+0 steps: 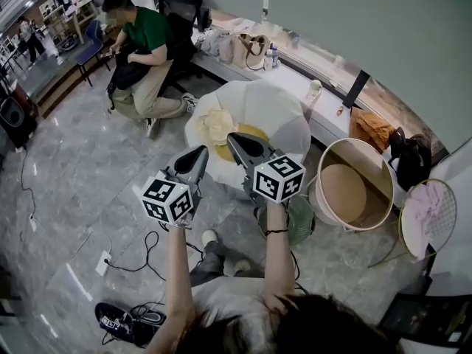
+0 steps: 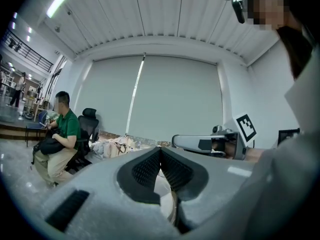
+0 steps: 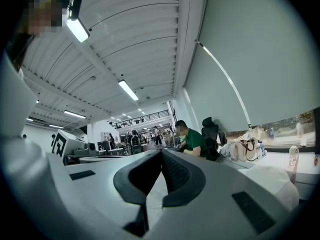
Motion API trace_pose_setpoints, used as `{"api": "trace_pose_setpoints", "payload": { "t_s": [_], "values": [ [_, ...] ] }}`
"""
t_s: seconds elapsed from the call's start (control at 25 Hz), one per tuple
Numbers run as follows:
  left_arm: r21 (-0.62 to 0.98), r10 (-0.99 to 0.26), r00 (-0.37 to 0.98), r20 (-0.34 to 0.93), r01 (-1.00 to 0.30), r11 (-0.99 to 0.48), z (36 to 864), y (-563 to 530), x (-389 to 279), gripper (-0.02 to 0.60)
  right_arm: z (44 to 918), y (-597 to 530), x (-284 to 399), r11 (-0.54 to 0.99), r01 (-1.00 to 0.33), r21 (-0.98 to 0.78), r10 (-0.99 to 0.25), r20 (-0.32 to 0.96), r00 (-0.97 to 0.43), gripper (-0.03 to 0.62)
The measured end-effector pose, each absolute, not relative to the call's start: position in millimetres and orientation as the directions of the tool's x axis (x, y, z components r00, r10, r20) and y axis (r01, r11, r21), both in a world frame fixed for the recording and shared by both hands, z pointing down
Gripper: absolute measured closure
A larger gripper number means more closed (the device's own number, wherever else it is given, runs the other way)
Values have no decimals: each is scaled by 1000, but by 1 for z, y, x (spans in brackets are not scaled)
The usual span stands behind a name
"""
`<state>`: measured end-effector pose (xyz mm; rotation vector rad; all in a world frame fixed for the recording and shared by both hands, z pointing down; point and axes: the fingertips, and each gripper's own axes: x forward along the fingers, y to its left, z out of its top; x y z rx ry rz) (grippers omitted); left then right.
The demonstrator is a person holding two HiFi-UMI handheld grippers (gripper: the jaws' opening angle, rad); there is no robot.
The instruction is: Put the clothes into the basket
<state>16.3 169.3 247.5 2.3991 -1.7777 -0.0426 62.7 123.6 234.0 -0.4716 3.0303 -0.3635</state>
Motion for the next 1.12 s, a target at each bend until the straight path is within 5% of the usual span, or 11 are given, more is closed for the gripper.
{"api": "trace_pose_setpoints", "payload": {
  "t_s": [1.12],
  "values": [
    [224, -876, 462, 137, -876, -427, 298, 50, -95, 571, 294, 17, -48, 829, -446, -338, -447, 79, -891, 585]
  ]
}}
